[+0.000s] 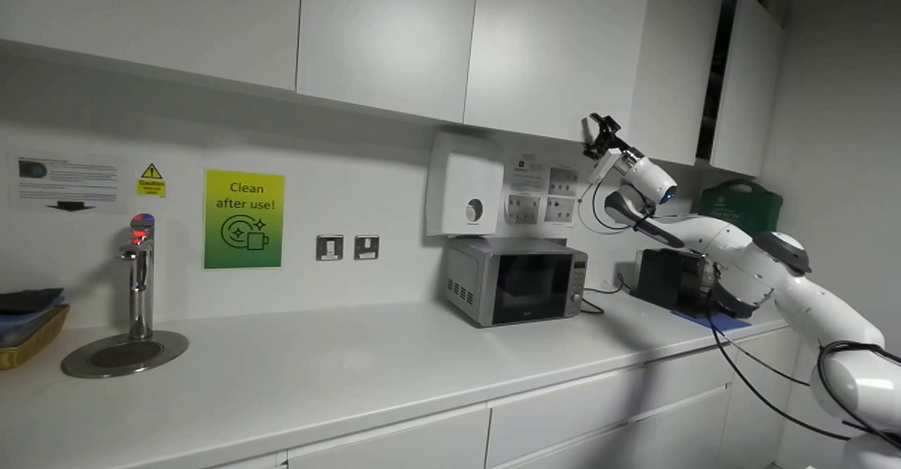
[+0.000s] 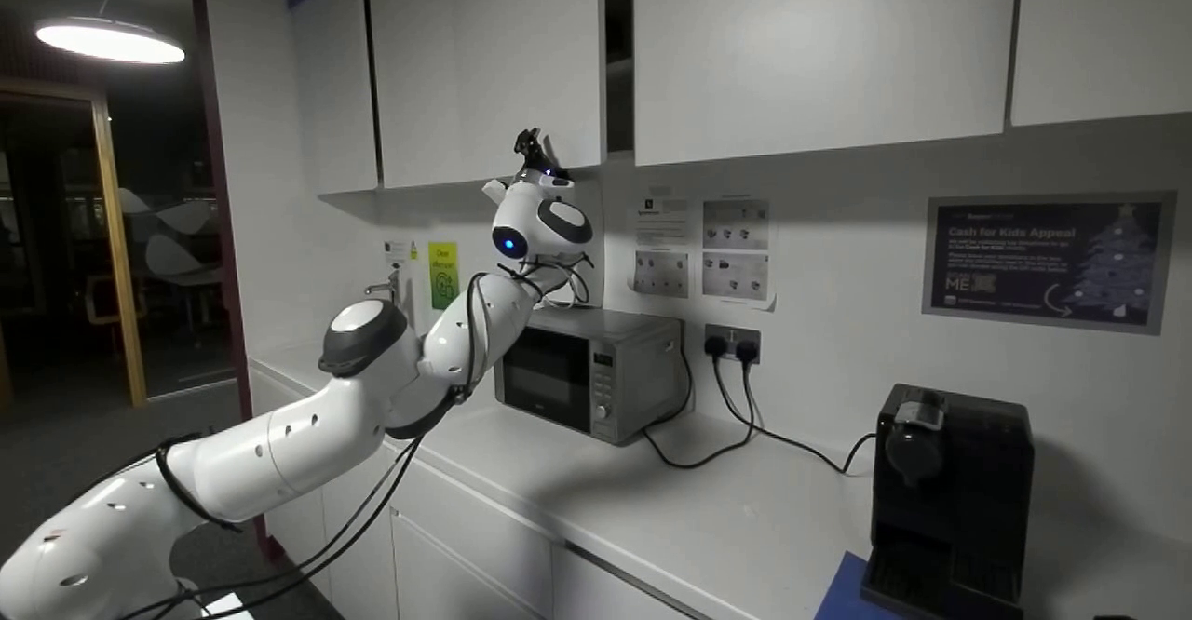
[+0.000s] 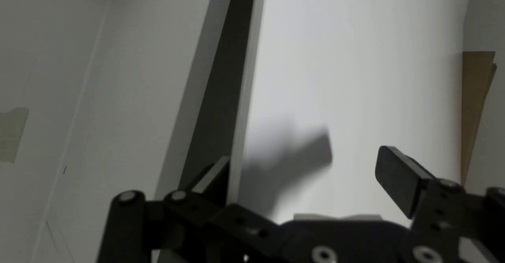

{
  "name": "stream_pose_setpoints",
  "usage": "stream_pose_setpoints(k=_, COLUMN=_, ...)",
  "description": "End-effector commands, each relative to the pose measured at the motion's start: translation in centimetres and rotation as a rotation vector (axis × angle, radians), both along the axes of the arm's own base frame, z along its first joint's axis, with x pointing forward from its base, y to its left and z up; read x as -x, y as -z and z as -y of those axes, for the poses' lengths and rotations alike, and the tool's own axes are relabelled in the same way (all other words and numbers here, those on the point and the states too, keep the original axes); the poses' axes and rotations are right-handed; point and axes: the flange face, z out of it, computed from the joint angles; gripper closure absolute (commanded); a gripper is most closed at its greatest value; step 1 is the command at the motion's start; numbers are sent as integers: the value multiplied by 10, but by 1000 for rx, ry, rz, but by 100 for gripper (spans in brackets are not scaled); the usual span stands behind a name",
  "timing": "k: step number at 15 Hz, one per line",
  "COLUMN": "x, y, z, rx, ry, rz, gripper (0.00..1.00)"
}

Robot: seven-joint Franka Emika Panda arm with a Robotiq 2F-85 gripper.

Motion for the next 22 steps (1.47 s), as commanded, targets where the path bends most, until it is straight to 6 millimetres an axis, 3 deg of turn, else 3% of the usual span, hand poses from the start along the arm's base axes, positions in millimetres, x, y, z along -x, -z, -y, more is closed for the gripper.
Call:
stream_pose_setpoints(k=1, x=34, y=-25, z=-27, rx=47, ry=-73, rz=66, gripper=0)
stream_pose_setpoints(k=10, x=61, y=-28, z=-38, rx=60, ry=-93, rz=-11, gripper=0)
stream_pose_setpoints(k=17, x=106, y=-27, z=-47, rx=80, ry=-105, rz=-35, gripper=0)
stream_pose_setpoints(k=22, x=150, y=-24, z=-65, rx=96, ry=-115, rz=-52, gripper=0)
